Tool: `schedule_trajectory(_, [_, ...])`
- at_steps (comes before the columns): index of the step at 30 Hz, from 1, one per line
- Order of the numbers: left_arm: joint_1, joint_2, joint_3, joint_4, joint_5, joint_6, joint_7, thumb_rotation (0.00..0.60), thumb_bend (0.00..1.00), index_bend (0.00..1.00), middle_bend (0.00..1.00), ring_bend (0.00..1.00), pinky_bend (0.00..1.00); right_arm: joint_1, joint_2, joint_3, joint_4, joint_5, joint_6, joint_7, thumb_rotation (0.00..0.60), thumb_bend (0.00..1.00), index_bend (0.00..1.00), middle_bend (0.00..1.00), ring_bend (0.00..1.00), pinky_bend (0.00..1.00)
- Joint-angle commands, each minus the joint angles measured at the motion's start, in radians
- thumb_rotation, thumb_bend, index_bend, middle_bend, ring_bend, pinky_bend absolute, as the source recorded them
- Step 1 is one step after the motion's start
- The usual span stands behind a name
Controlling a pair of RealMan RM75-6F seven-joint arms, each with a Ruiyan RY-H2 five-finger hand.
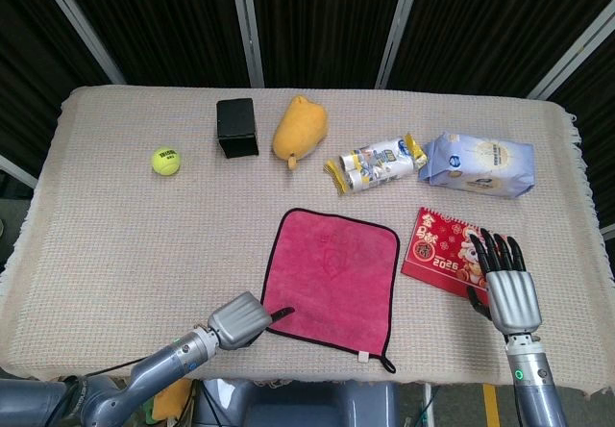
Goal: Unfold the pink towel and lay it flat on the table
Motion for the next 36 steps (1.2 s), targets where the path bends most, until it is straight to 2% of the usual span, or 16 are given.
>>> schedule_trajectory(1, [-0.027, -0.015, 0.004, 0.002, -0.061, -0.007, 0.041, 0.600, 0.85, 0.15, 0.82, 0.73, 0.72, -0.001, 0.001, 0.001, -0.001, -0.005, 0.001, 0.004, 0.600, 0.37, 0.00, 0.00, 0.00, 0.00])
schedule_trajectory(7, [-0.058, -0.031, 0.014, 0.000, -0.151, 0.008, 0.088, 0.600, 0.85, 0.19, 0.82, 0.73, 0.72, -0.004, 0.000, 0.003, 0.001, -0.009, -0.002, 0.007, 0.600, 0.37, 0.00, 0.00, 0.00, 0.00])
schedule_trajectory(15, [-0.090, -0.046, 0.023, -0.011, -0.213, 0.044, 0.120, 0.600, 0.85, 0.24, 0.83, 0.73, 0.72, -0.005, -0.002, 0.007, 0.003, -0.012, -0.007, 0.011, 0.600, 0.37, 0.00, 0.00, 0.00, 0.00])
schedule_trajectory(36, [-0.136, -0.003, 0.099, -0.066, -0.254, 0.096, 0.130, 0.600, 0.85, 0.26, 0.83, 0.73, 0.72, -0.011, -0.003, 0.014, -0.001, -0.019, -0.016, 0.017, 0.600, 0.37, 0.00, 0.00, 0.00, 0.00])
